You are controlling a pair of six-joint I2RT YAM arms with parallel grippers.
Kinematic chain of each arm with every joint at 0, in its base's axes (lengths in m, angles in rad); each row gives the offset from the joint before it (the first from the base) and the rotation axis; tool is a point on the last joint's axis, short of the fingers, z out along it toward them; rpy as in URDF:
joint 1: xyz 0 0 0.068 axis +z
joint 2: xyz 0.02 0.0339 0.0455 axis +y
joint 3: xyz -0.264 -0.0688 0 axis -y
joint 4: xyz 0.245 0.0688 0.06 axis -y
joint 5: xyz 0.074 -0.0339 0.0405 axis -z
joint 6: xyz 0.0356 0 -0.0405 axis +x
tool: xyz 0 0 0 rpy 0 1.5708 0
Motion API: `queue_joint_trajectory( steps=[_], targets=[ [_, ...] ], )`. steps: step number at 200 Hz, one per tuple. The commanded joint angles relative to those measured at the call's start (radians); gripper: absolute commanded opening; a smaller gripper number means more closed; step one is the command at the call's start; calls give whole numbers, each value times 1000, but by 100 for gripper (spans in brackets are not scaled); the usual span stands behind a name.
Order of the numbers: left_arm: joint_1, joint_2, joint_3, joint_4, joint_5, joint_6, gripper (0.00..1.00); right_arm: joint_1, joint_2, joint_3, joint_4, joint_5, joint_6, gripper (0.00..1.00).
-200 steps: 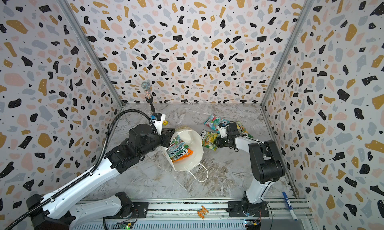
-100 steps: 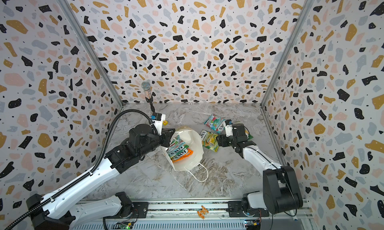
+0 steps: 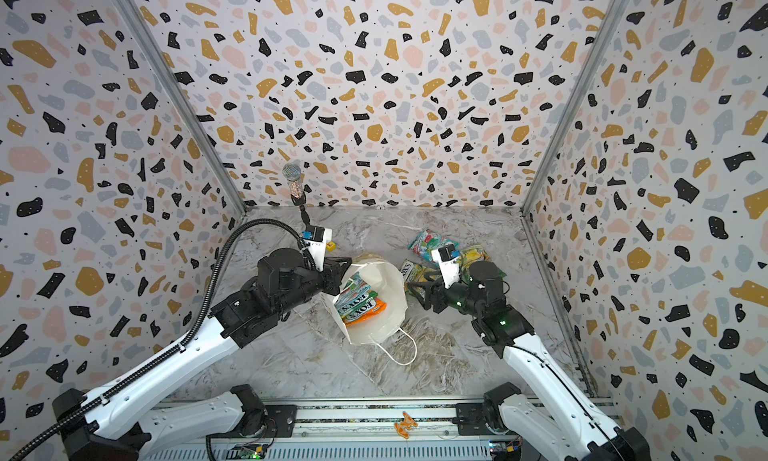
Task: Take the snacks out of the paper bag
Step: 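Move the open right gripper back into the bag's mouth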
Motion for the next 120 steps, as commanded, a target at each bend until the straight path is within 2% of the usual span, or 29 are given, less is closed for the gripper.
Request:
queue_joint_trajectory(
  steps=[1, 27, 53, 85, 120],
  targets=[
    [-2, 3, 29, 56, 13, 2, 0, 117, -5, 50, -58, 39, 5, 68],
    [-3, 5, 27, 65, 13, -4, 0, 274, 57, 88, -114, 178, -38, 67],
    [-3, 8, 28, 64, 13, -5, 0, 373, 156, 124, -139, 261, -52, 65],
    [-3, 9, 30, 65, 15, -5, 0, 426, 251, 148, -110, 332, -29, 63],
    [-2, 9, 29, 66, 16, -5, 0, 441, 324, 156, -26, 423, 72, 61]
  ],
)
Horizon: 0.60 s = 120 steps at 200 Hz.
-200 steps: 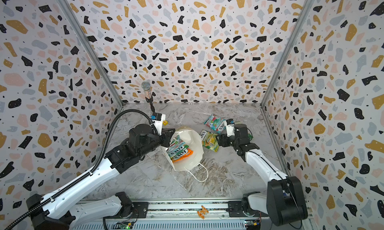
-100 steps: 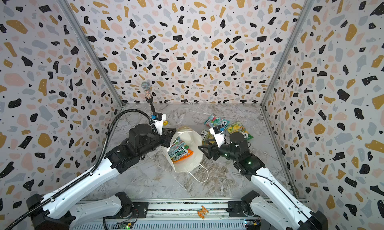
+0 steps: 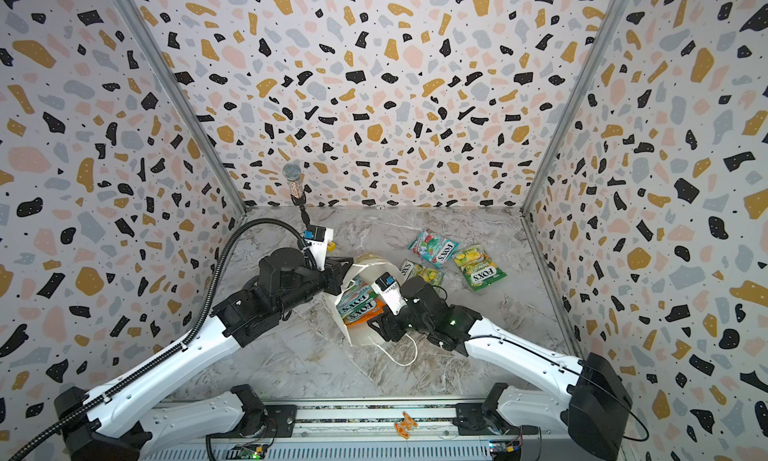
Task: Take the snacks out of the paper bag
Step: 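Move the open right gripper back into the bag's mouth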
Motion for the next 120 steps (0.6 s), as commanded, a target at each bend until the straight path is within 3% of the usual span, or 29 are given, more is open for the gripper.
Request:
queue_joint_trajectory(
  steps=[1, 18, 50, 120],
  targets=[
    [-3, 0, 28, 57, 7, 4, 0, 10, 20, 51, 67, 99, 74, 61],
    [-3, -1, 29, 56, 5, 4, 0, 13, 58, 55, 109, 116, 151, 60],
    [-3, -3, 29, 54, 5, 4, 0, 38, 143, 93, 128, 125, 185, 59],
    [-3, -6, 31, 55, 9, 1, 0, 58, 257, 133, 170, 258, 376, 54]
  ],
)
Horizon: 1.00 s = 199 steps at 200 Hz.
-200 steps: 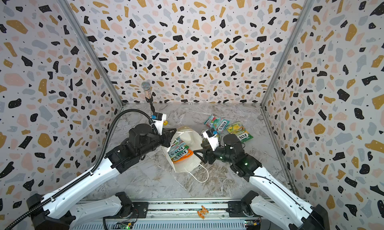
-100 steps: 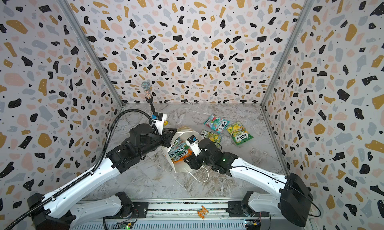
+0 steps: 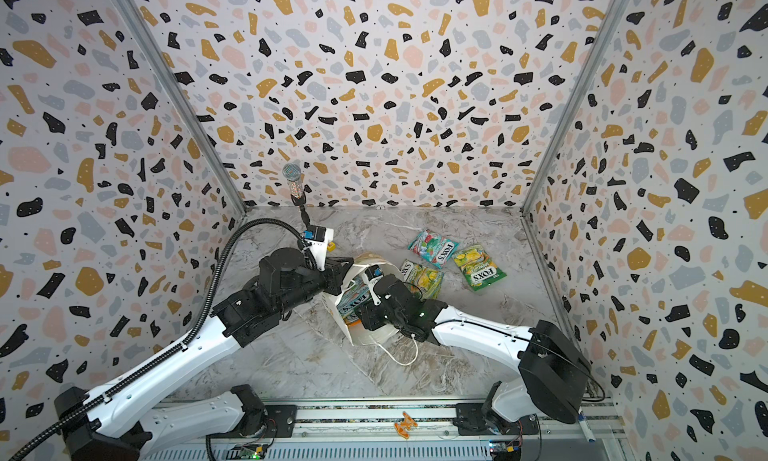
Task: Take the snacks out of the paper bag
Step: 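Move the open right gripper back into the bag's mouth, then grasp the teal mint blossom packet inside the bag with the right gripper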
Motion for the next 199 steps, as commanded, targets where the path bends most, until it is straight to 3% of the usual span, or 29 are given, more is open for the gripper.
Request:
queue_joint_trajectory(
  steps=[1, 97, 199],
  targets=[
    [-3, -6, 30, 55, 7, 1, 0, 1, 5, 30, 40, 78, 112, 53],
    [-3, -6, 30, 55, 16, 1, 0, 1, 93, 50, 172, 76, 310, 46],
    [-3, -14, 27, 49, 23, 1, 0, -2, 185, 113, 149, 116, 355, 43]
  ],
)
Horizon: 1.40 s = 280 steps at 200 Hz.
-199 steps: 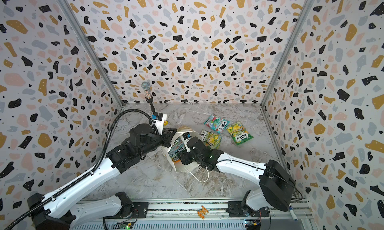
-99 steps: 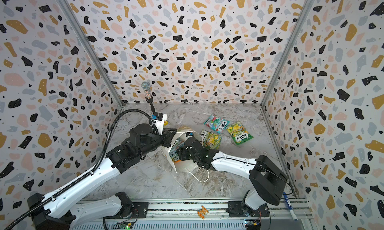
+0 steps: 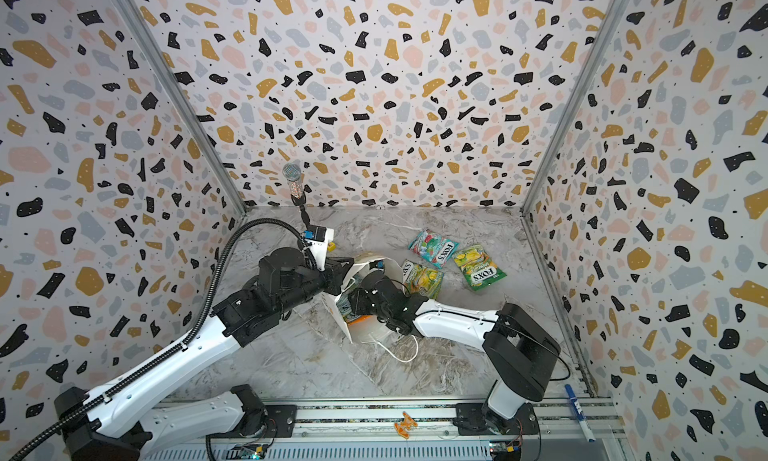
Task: Take the snacks out of the paper bag
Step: 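Grasp the teal mint blossom packet inside the bag with the right gripper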
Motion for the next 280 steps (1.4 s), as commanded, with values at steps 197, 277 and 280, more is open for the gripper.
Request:
queue_joint_trajectory(
  steps=[197, 277, 280],
  targets=[
    [-4, -17, 21, 48, 21, 1, 0, -18, 98, 99, -32, 91, 49, 47],
    [-4, -17, 21, 35, 15, 7, 0, -25, 164, 135, 29, 34, 23, 26],
    [-3, -18, 21, 32, 11, 7, 0, -25, 161, 133, 32, 32, 22, 23]
  ],
)
